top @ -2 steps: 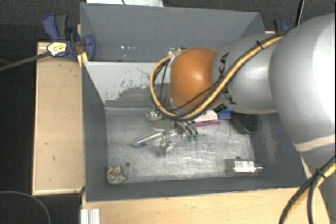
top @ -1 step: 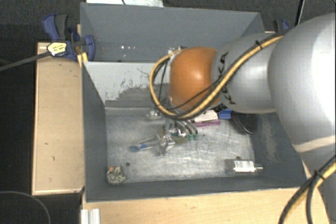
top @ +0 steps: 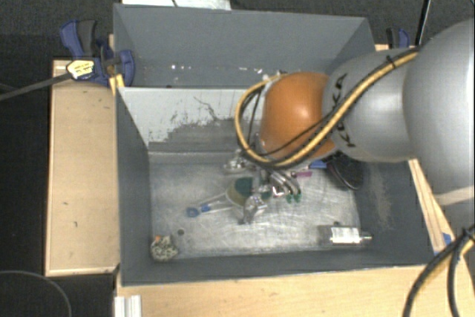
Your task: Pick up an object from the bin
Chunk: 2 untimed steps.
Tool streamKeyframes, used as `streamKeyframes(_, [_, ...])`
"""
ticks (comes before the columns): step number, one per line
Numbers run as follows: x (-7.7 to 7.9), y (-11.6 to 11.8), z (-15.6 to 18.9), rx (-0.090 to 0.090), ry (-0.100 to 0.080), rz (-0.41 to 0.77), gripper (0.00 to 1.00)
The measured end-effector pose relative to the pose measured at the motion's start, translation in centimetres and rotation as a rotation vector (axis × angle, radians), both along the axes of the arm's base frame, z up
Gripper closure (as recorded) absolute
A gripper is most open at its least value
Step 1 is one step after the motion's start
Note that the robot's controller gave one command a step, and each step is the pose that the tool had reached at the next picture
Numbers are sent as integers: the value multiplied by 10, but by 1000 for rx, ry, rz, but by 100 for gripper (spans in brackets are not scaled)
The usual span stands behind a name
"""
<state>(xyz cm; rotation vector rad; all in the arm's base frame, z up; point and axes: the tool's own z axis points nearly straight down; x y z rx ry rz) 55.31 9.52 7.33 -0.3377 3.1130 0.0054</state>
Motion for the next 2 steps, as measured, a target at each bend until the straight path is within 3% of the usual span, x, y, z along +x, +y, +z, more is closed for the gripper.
streamKeyframes(2, [2,1,2,-2,3,-16,0])
